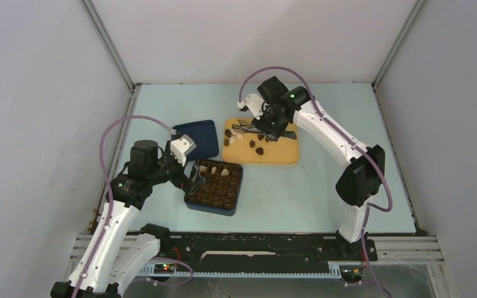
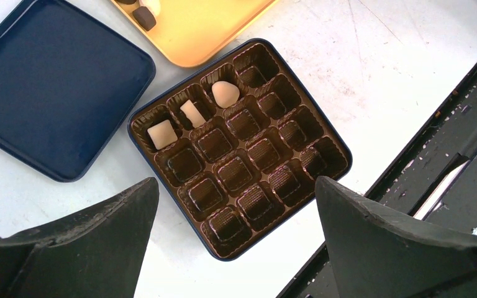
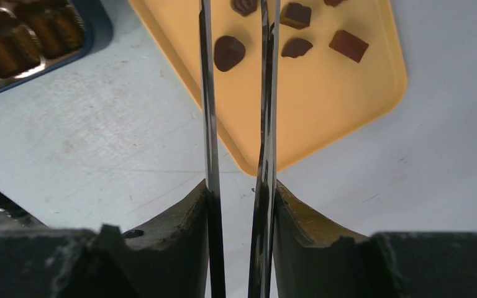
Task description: Pack the chocolate
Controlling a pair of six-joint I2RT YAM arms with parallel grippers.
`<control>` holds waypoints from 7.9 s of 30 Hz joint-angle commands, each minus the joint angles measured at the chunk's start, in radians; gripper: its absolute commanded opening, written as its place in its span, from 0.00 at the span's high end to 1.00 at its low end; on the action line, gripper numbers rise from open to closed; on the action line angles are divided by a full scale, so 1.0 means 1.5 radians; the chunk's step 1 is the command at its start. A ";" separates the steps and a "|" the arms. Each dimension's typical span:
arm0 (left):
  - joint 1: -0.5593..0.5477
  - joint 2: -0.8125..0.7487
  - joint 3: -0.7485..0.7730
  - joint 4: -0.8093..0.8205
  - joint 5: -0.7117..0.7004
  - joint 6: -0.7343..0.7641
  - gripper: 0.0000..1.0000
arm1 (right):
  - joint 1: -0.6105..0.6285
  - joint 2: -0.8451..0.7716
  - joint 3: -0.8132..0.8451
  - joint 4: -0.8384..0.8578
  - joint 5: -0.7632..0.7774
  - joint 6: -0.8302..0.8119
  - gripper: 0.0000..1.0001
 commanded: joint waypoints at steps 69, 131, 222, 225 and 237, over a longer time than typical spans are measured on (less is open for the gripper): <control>0.020 -0.020 -0.017 0.013 0.023 0.001 0.00 | 0.099 -0.079 -0.153 -0.045 -0.055 -0.002 0.76; 0.025 -0.020 -0.022 0.022 0.069 -0.029 0.00 | -0.100 0.015 -0.040 0.042 -0.014 0.039 0.60; 0.185 -0.079 -0.015 0.062 -0.172 -0.077 0.02 | 0.208 0.127 0.107 -0.067 -0.109 0.007 0.64; 0.184 -0.080 -0.016 0.062 -0.165 -0.077 0.02 | 0.207 0.126 0.107 -0.065 -0.106 0.009 0.63; 0.184 -0.086 -0.021 0.062 -0.148 -0.077 0.02 | 0.207 0.119 0.114 -0.062 -0.094 0.012 0.62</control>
